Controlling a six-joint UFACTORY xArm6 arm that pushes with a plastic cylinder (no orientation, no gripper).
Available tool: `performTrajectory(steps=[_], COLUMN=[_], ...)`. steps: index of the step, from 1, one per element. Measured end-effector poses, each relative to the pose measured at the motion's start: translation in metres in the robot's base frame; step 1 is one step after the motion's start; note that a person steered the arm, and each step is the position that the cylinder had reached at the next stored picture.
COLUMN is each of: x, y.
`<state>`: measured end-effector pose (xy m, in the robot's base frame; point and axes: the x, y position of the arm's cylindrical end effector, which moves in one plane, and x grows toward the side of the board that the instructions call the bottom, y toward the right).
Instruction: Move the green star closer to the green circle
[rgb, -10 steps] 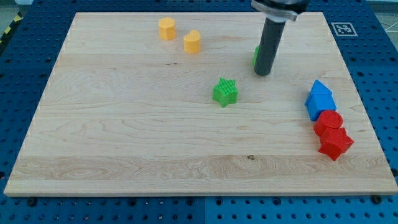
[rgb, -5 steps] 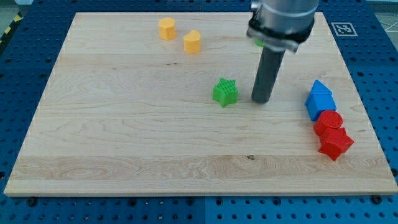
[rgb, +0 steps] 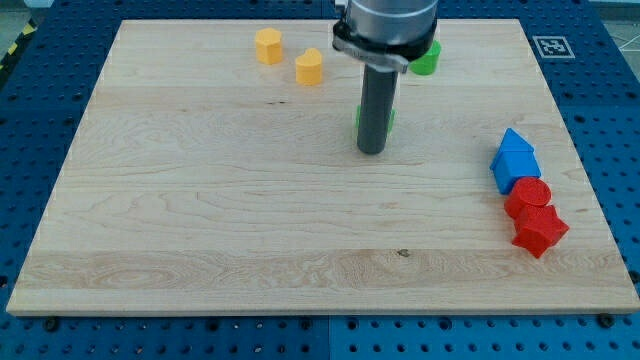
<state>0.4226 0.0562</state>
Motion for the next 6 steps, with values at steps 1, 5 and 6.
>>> performTrajectory(steps=[1,5,6], x=[-0.041,-0.174,-0.185], y=[0.0,-0.002,-0.065])
